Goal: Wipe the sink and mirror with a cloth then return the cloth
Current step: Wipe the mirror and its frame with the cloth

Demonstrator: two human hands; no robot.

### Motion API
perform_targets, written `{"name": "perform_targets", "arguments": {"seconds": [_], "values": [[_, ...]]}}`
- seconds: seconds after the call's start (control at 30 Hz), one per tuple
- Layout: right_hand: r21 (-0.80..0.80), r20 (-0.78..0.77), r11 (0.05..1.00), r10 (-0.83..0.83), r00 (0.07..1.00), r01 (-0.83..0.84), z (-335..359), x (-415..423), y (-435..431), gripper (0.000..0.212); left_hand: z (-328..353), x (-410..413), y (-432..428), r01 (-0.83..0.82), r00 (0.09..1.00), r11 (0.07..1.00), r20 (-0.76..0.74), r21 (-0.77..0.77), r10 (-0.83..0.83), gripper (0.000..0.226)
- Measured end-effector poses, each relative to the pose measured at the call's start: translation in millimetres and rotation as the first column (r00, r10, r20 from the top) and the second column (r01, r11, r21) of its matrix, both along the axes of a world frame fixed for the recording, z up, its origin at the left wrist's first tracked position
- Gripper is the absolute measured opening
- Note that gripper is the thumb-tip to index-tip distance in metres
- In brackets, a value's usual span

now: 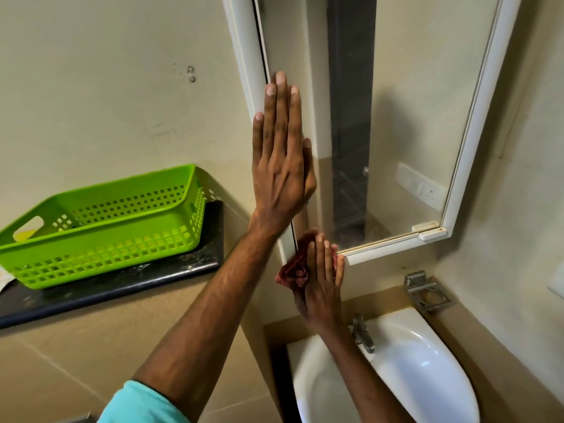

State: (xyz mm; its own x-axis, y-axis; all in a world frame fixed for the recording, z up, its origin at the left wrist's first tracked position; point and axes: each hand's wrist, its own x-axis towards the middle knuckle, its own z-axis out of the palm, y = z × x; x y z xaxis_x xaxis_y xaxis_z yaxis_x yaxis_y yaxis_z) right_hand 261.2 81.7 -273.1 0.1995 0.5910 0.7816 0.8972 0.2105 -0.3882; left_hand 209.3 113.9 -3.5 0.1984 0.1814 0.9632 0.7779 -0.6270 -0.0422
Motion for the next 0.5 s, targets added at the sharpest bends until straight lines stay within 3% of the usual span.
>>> {"name": "perform_targets", "arguments": {"seconds": [0.1, 0.17, 0.33, 0.43, 0.5], "values": [[-0.013, -0.075, 0.995, -0.098, 0.992, 0.098, 7.2, 15.2, 5.4, 0.089, -10.7, 1.0, -0.4, -0.037, 0.999, 0.999, -0.026, -0.009, 0.037, 0.058], [-0.004, -0.227, 0.984, -0.177, 0.958, 0.181, 13.4, 36.3, 10.7, 0.086, -16.2, -1.5, 1.4, -0.051, 0.998, 0.999, -0.037, -0.005, 0.051, 0.059], [0.012, -0.664, 0.928, -0.271, 0.697, 0.372, 39.4, 78.2, 27.1, 0.077, -18.9, 0.3, 4.3, -0.093, 0.995, 0.996, -0.046, 0.016, 0.094, 0.061], [-0.006, -0.793, 0.922, -0.241, 0.560, 0.388, 55.5, 61.1, 30.4, 0.076, -18.7, 2.7, 4.6, -0.105, 0.993, 0.994, -0.055, 0.019, 0.105, 0.061], [-0.049, -0.797, 0.939, -0.243, 0.554, 0.342, 59.3, 31.2, 26.3, 0.076, -19.4, 3.3, 4.3, -0.111, 0.992, 0.994, -0.058, 0.019, 0.112, 0.061]]}}
